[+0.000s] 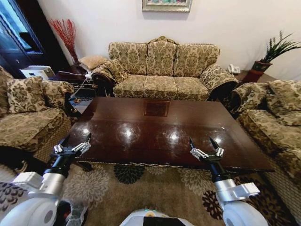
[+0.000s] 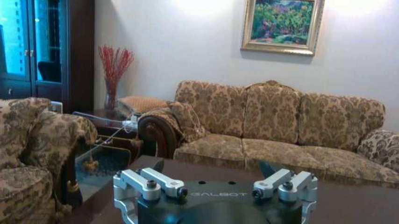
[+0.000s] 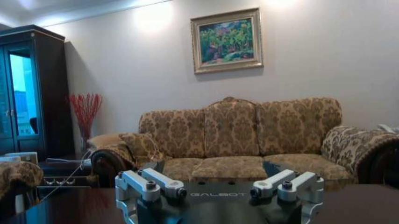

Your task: Move to the front of the table and place the trash on the table into the trash bin.

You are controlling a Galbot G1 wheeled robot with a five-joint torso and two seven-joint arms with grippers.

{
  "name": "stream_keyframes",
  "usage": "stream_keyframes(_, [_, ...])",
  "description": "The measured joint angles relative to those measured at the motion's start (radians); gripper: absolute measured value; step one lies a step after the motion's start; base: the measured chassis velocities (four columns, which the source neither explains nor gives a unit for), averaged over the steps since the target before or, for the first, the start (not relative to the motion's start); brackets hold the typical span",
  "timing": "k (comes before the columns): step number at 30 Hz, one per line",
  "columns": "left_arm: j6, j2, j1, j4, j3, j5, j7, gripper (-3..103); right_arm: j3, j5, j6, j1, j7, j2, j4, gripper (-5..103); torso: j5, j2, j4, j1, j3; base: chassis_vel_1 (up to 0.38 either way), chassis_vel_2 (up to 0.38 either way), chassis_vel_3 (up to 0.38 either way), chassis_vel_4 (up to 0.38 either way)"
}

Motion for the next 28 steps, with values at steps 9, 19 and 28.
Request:
stream_keyframes(9, [-0.001, 0.0, 0.0, 0.0, 0.0, 0.0, 0.0, 100, 0.001, 0.0, 0.001, 0.0, 0.0, 0.0, 0.0, 100, 0.0, 0.0, 0.0, 0.0, 0.0, 0.0, 0.0, 0.0, 0.0])
stream_keyframes(19, [-0.001, 0.0, 0.0, 0.0, 0.0, 0.0, 0.0, 100, 0.001, 0.0, 0.001, 0.0, 0.0, 0.0, 0.0, 100, 0.0, 0.0, 0.0, 0.0, 0.0, 0.0, 0.0, 0.0, 0.0])
stream_keyframes(28, [-0.001, 0.0, 0.0, 0.0, 0.0, 0.0, 0.0, 100, 0.001, 0.0, 0.001, 0.0, 0.0, 0.0, 0.0, 100, 0.0, 0.0, 0.0, 0.0, 0.0, 0.0, 0.0, 0.0, 0.0])
